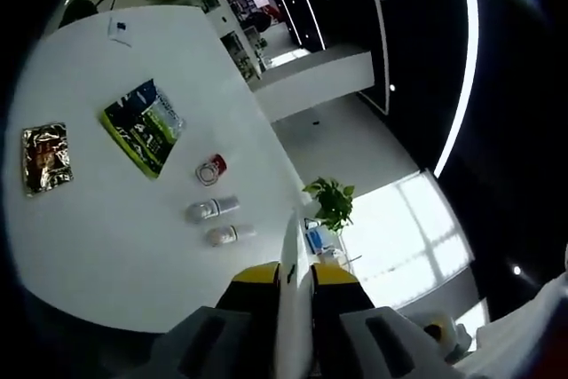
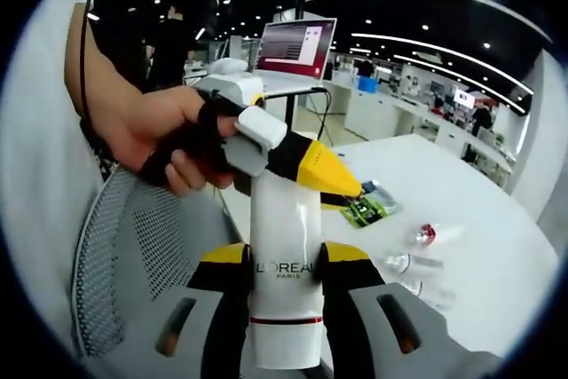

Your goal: Arrange the skincare products in the storage area until every visible bottle or jar stands upright without overlapping.

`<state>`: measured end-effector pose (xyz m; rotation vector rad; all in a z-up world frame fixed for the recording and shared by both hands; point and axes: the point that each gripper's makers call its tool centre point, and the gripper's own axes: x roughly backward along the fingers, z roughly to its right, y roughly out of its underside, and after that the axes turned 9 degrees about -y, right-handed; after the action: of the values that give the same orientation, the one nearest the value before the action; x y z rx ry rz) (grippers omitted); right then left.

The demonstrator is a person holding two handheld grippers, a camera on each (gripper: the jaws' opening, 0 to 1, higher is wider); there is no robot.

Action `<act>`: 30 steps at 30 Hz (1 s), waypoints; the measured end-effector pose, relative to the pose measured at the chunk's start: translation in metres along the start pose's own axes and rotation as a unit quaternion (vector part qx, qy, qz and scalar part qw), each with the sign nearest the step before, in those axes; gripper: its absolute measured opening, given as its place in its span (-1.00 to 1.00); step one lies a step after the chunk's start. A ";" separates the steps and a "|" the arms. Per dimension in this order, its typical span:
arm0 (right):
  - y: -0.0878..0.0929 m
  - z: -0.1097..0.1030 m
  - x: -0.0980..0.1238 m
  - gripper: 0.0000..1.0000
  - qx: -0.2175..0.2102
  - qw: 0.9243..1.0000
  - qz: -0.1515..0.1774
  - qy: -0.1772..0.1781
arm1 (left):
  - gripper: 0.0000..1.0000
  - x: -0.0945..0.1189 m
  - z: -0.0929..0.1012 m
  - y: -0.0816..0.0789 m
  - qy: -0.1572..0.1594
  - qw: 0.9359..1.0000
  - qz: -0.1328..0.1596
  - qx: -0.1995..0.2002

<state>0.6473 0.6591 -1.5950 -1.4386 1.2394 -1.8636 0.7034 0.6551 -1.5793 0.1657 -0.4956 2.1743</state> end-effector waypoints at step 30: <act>-0.001 -0.001 -0.009 -0.34 -0.168 0.979 0.004 -0.119 | -0.78 0.008 0.011 0.001 0.017 0.999 0.010 -0.037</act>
<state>0.6493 0.6669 -1.5988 -1.7685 1.4815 -1.4698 0.6973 0.6558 -1.5676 0.0822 -0.5603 2.1712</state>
